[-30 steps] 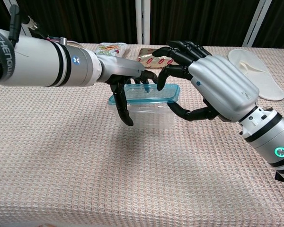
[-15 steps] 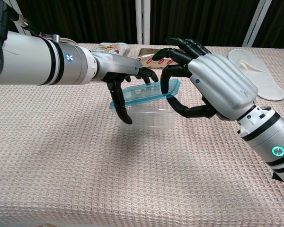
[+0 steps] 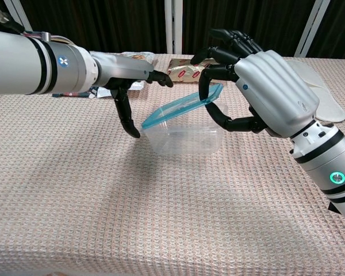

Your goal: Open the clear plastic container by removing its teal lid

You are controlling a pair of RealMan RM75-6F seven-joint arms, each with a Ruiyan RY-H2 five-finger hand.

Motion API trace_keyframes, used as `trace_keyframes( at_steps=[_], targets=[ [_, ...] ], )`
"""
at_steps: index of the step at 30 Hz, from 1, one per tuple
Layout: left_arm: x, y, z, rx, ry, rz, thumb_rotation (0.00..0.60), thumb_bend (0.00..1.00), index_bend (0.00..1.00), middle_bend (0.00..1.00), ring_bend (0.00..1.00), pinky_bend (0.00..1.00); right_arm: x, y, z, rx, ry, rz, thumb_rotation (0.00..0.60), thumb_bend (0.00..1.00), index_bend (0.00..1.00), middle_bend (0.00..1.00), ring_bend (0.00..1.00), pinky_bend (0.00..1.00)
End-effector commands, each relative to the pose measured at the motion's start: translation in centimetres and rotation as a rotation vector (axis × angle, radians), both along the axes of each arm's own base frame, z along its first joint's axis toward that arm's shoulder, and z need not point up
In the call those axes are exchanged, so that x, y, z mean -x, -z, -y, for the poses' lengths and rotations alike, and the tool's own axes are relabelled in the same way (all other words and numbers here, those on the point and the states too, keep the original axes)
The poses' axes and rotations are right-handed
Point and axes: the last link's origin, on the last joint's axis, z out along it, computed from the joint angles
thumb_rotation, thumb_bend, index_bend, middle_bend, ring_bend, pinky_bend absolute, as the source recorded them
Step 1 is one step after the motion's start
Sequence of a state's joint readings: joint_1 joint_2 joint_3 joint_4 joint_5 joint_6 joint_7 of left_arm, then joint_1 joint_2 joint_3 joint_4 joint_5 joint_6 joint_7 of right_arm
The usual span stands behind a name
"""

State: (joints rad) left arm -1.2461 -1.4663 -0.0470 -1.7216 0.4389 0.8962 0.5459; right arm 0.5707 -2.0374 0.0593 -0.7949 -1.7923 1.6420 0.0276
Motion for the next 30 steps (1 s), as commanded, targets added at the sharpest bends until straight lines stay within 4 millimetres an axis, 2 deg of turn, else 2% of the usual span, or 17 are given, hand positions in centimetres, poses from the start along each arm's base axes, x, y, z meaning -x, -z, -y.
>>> trace_keyframes(
  at_steps=[1, 12, 20, 25, 30],
  targets=[
    [0.7, -0.7, -0.3, -0.017, -0.022, -0.004, 0.600, 0.04, 0.00, 0.00, 0.00, 0.00, -0.4, -0.3, 0.2, 0.036, -0.011, 0.019, 0.600, 0.45, 0.84, 0.25, 0.00, 0.00],
    [3.1, -3.0, -1.3, -0.108, -0.038, 0.000, 0.600, 0.04, 0.00, 0.00, 0.00, 0.00, -1.8, -1.3, 1.1, 0.123, -0.041, 0.077, 0.600, 0.45, 0.85, 0.26, 0.00, 0.00],
    [3.9, -4.0, -1.4, -0.157, -0.022, -0.011, 0.600, 0.04, 0.00, 0.00, 0.00, 0.00, -1.4, -0.6, 1.3, 0.150, -0.020, 0.052, 0.600, 0.45, 0.85, 0.26, 0.00, 0.00],
    [4.3, -4.8, -1.8, -0.195, -0.018, -0.023, 0.600, 0.04, 0.00, 0.00, 0.00, 0.00, -1.0, -2.0, 2.0, 0.203, -0.008, 0.077, 0.600, 0.45, 0.84, 0.26, 0.00, 0.00],
    [6.0, -6.8, -2.4, -0.293, -0.009, -0.039, 0.600, 0.04, 0.00, 0.00, 0.00, 0.00, 1.4, -4.8, 4.1, 0.272, 0.074, 0.065, 0.600, 0.45, 0.83, 0.26, 0.00, 0.00]
  ],
)
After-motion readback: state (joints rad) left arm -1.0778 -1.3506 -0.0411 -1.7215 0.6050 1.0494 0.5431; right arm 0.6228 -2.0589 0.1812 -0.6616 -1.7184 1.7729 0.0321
